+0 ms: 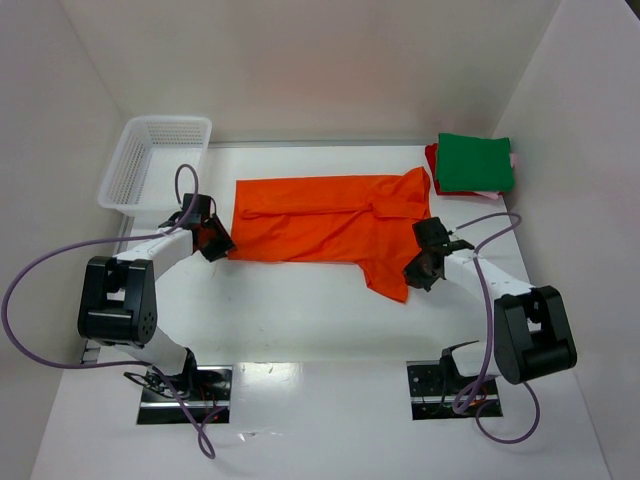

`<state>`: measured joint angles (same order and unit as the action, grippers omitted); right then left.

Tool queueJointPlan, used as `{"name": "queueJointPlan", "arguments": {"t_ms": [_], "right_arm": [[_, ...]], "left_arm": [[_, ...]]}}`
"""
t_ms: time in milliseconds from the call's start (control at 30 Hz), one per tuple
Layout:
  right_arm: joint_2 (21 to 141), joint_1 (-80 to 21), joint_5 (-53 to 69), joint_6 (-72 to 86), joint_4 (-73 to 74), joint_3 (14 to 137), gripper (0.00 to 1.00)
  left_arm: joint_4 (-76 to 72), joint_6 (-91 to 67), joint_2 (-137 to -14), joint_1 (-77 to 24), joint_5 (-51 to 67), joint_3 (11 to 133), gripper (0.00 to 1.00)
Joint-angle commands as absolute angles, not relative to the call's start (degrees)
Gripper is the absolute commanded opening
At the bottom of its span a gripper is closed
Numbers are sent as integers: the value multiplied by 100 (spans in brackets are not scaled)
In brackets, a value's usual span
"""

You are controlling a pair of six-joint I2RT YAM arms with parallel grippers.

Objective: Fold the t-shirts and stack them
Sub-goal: Grap the side of the flattened tshirt closest away from the robot with both arms

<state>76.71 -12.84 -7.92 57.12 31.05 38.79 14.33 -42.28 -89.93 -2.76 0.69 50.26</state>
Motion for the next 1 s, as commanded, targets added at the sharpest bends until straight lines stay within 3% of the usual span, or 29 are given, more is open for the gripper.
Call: {"name": "queueJointPlan", "arguments": {"t_ms": [0, 167, 433, 667, 967], "right_arm": [[7620, -1257, -853, 5660, 3173, 3867, 0], [7620, -1257, -800, 5607, 3173, 3867, 0], [7620, -1257, -800, 5607, 3173, 3920, 0], [7244, -739, -932, 5423, 3506, 4087, 0], [6837, 141, -685, 5212, 3568, 4297, 0]], "left_arm": [[1362, -4254, -8974, -290, 0, 5019, 43], [1362, -4201, -9026, -342, 70, 4966, 39], [1415, -4201, -9026, -343, 246, 4852, 0], [1907, -4516, -8781, -343, -386, 4904, 0], [2039, -4685, -8253, 8, -308, 4614, 0]]}}
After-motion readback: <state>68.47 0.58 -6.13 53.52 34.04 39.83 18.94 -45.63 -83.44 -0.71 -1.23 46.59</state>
